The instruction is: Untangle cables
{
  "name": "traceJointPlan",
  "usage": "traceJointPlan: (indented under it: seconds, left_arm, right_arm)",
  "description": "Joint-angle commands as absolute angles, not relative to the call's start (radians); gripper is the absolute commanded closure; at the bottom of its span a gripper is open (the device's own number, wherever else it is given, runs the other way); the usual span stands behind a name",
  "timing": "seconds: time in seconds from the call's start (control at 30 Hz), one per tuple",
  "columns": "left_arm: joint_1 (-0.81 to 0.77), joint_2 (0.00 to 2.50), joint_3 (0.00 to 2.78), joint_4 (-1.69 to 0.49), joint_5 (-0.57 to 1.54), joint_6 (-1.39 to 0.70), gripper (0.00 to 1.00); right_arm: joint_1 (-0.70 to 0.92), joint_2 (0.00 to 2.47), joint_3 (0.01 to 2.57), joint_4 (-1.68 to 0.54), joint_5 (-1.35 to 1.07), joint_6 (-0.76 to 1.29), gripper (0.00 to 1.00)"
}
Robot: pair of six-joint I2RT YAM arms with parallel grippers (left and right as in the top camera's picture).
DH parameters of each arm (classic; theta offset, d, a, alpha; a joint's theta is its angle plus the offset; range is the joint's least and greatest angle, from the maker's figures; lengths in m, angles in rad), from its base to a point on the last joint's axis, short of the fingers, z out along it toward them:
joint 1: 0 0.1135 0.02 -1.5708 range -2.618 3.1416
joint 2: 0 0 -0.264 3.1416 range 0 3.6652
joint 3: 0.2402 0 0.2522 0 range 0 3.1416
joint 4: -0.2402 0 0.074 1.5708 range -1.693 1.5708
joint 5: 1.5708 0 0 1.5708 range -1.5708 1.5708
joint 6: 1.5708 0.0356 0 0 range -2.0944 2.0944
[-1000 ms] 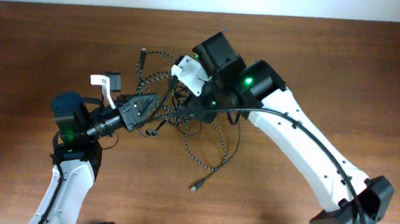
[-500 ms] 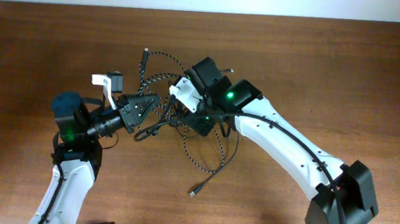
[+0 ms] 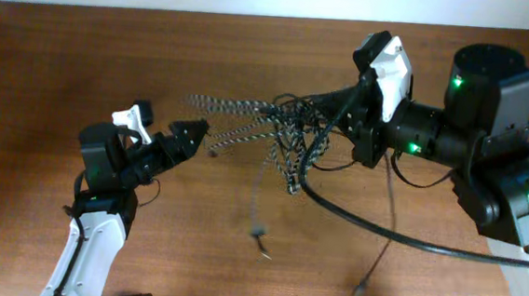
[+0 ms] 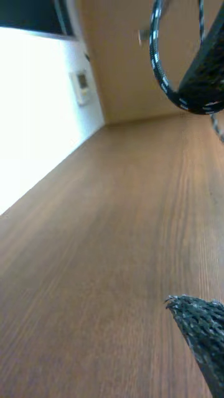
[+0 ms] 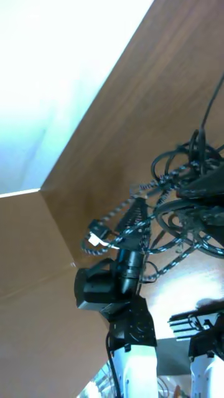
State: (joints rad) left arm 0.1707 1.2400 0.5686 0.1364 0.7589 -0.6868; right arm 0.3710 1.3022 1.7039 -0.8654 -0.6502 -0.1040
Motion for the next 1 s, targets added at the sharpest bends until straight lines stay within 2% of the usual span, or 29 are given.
traceJointPlan:
  seconds: [0.0,0.03,0.07,0.1,0.13,0.2,0.23,0.27,0.3,0.37,0.43,0.57,0.7,0.8,0.93,0.97]
  left_arm:
    - [0.182,1.248,0.566,0.486,1.138,-0.788,0.01]
    - [0.169,1.248,0.566,0.616,1.246,-0.752,0.09]
    - [0.147,1.248,0.566,0.674,1.295,-0.614,0.60]
    - [0.144,1.248,0.566,0.555,1.258,-0.451,0.98]
    - [0.161,1.248,0.566,0.392,1.153,-0.397,1.00]
    - [0.223,1.248,0.566,0.011,0.689,-0.454,1.00]
    - [0.265,1.248,0.566,-0.116,0.501,-0.641,0.77]
    - [0.280,1.248,0.566,-0.125,0.517,-0.804,0.18]
    - [0.275,1.248,0.566,-0.087,0.591,-0.845,0.01]
    - [0.202,1.248,0.566,0.238,0.962,-0.626,0.01]
    - [0.104,1.248,0.566,0.450,1.085,-0.574,0.01]
    - [-0.091,1.248,0.566,0.632,0.957,-0.575,0.00]
    - [-0.118,1.248,0.566,0.807,0.970,-0.738,0.01]
    - [-0.123,1.248,0.566,0.823,0.972,-0.748,0.01]
    - [-0.126,1.248,0.566,0.823,0.968,-0.748,0.00]
    - [-0.141,1.248,0.566,0.822,0.942,-0.748,0.16]
  right_arm:
    - [0.360,1.355,1.732,-0.850,-0.684,0.011,0.96]
    - [0.359,1.385,1.732,-0.850,-0.685,0.043,0.96]
    - [0.358,1.401,1.733,-0.846,-0.679,0.043,0.96]
    - [0.334,1.402,1.734,-0.838,-0.626,0.043,0.96]
    - [0.299,1.389,1.736,-0.838,-0.588,0.043,0.96]
    - [0.157,1.328,1.736,-0.839,-0.583,0.086,0.96]
    - [0.068,1.293,1.736,-0.842,-0.652,0.130,0.96]
    - [0.053,1.289,1.736,-0.841,-0.727,0.129,0.96]
    - [0.054,1.291,1.736,-0.841,-0.756,0.129,0.96]
    - [0.111,1.320,1.736,-0.840,-0.794,0.129,0.96]
    - [0.168,1.346,1.736,-0.838,-0.794,0.156,0.96]
    - [0.257,1.389,1.735,-0.791,-0.792,0.402,0.96]
    - [0.319,1.499,1.728,-0.796,-0.792,0.496,0.96]
    - [0.322,1.594,1.728,-0.795,-0.840,0.667,0.96]
    - [0.362,1.631,1.728,-0.761,-0.891,0.700,0.96]
    - [0.382,1.631,1.728,-0.731,-0.890,0.700,0.96]
